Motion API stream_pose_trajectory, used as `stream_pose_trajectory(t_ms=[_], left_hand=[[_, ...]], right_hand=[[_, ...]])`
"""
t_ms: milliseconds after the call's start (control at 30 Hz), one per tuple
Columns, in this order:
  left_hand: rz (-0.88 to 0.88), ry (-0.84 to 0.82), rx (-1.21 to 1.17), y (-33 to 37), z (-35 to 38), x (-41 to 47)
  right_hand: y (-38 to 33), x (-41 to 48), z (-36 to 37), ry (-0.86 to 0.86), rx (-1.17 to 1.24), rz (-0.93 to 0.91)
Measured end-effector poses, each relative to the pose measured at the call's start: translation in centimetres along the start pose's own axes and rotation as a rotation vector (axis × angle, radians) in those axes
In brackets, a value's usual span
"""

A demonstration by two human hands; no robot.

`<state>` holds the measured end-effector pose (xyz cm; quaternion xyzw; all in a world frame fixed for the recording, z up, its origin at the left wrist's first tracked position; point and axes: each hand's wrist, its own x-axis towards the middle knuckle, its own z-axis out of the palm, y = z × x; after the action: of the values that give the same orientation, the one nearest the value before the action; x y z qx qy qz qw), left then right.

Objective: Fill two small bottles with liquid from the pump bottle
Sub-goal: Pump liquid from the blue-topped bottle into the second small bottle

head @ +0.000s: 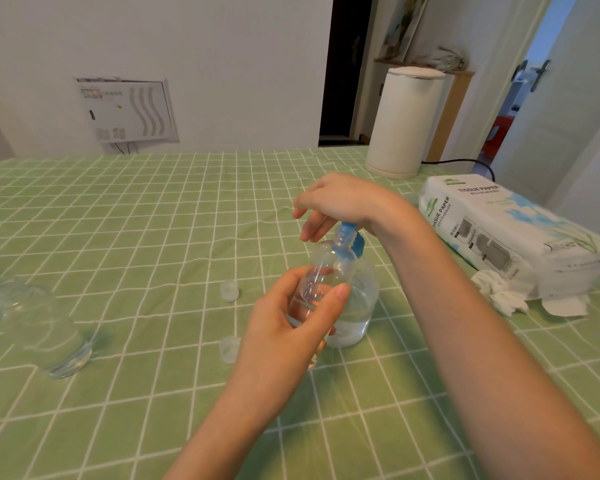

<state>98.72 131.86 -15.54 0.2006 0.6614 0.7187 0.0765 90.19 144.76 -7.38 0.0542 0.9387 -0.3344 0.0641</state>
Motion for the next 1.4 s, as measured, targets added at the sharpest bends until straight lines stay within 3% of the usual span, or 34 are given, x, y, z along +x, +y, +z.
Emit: stream_pose_trajectory(t_ms=[600,1400], left_hand=[[0.002,0.014,0.01,0.0,-0.1,0.1],[-0.012,0.013,0.016,-0.4,-0.2,0.0]], right_hand=[[-0.4,0.3,-0.4,0.039,-0.083,-0.014],[0.8,0.1,0.8,0.043,0.031,-0.02]])
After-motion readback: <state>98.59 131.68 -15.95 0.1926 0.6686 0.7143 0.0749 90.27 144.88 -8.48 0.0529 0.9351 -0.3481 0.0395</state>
